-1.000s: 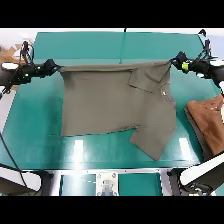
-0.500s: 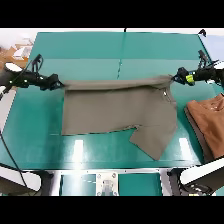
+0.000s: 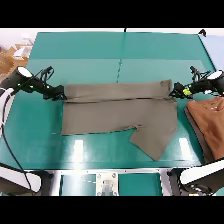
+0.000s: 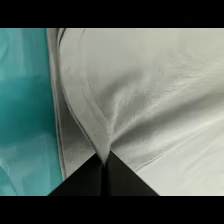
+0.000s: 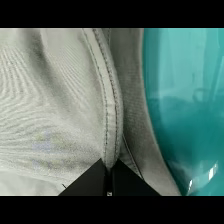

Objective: Fold the shirts.

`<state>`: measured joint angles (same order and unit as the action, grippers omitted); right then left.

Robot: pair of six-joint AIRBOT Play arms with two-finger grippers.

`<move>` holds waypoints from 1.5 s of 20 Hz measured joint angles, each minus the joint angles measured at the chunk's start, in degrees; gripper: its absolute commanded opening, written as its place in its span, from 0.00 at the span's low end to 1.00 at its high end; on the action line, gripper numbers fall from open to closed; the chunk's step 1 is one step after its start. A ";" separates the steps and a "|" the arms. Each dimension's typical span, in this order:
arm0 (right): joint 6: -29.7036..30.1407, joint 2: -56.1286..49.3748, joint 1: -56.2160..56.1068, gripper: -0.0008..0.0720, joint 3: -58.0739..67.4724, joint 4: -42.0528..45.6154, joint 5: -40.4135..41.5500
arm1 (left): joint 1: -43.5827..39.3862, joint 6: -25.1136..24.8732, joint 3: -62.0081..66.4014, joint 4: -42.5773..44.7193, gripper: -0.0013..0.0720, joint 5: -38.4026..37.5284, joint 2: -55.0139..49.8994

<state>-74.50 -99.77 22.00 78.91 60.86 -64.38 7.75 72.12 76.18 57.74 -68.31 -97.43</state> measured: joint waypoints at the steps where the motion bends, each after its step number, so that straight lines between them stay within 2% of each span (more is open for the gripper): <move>1: -0.09 -0.02 0.00 0.03 -0.22 0.20 -0.02 | -0.04 0.42 -0.02 0.52 0.04 -0.37 0.00; 3: -0.17 0.00 0.00 0.03 -0.50 0.44 -0.22 | -0.15 0.92 -0.09 1.07 0.04 -1.20 0.00; 4: -0.22 0.00 0.00 0.14 -0.59 0.48 -0.22 | -0.15 1.11 -0.11 1.25 0.05 -1.49 0.00; 5: -0.31 0.00 0.00 0.33 -0.61 0.59 -0.22 | -0.15 1.16 -0.11 1.38 0.15 -1.70 0.00; 6: -0.31 0.00 0.04 0.43 -0.57 0.83 -0.20 | -0.15 1.29 -0.11 1.53 0.49 -1.88 0.00; 7: -0.39 0.11 0.11 0.44 -0.33 0.85 -0.26 | -0.13 1.33 -0.07 1.57 0.77 -2.14 0.00; 8: -0.59 0.39 0.22 0.44 0.17 0.83 -0.52 | -0.09 1.60 0.11 1.53 0.79 -2.47 0.00; 10: -1.64 1.36 0.98 0.43 1.51 1.31 -2.08 | -0.17 1.95 0.85 1.49 0.79 -3.72 0.00; 11: -2.56 2.08 1.53 0.32 2.10 1.70 -2.91 | -0.20 2.19 1.55 1.64 0.71 -4.57 0.00; 12: -3.43 3.04 2.23 0.08 2.56 2.08 -4.15 | -0.17 2.75 2.45 2.19 0.30 -5.79 0.00; 13: -4.31 4.00 2.95 0.03 2.80 2.45 -5.60 | -0.17 3.32 3.45 2.84 0.04 -7.34 0.00; 16: -6.56 8.28 4.59 0.03 0.66 3.23 -9.88 | -0.17 5.20 6.10 4.72 0.04 -13.49 0.42; 19: -9.01 15.87 5.46 0.03 -7.80 4.63 -12.02 | -0.17 7.19 2.73 6.08 0.04 -17.35 5.42; 22: -12.26 26.84 7.15 0.03 -21.79 6.91 -11.98 | -0.17 9.22 -9.64 7.45 0.04 -15.37 17.40; 25: -15.54 37.90 8.44 0.04 -35.85 7.80 -8.92 | -0.15 13.09 -27.08 6.14 0.04 -8.17 33.53; 26: -16.31 40.94 8.63 0.12 -39.67 7.48 -7.50 | -0.20 14.21 -32.52 4.11 0.11 -5.01 38.23; 27: -16.61 43.32 8.81 0.23 -42.62 6.93 -5.99 | -0.20 15.10 -38.18 1.22 0.60 -1.75 42.69; 28: -16.87 44.87 8.87 0.23 -44.63 6.47 -4.96 | -0.20 15.82 -43.58 -2.27 0.90 1.46 46.34; 30: -17.35 46.93 9.05 0.23 -47.28 5.97 -3.06 | -0.22 17.29 -52.81 -9.14 0.91 7.28 50.90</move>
<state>-91.85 -52.84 31.05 31.64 66.83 -67.44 7.53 89.41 23.38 48.60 -61.04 -46.52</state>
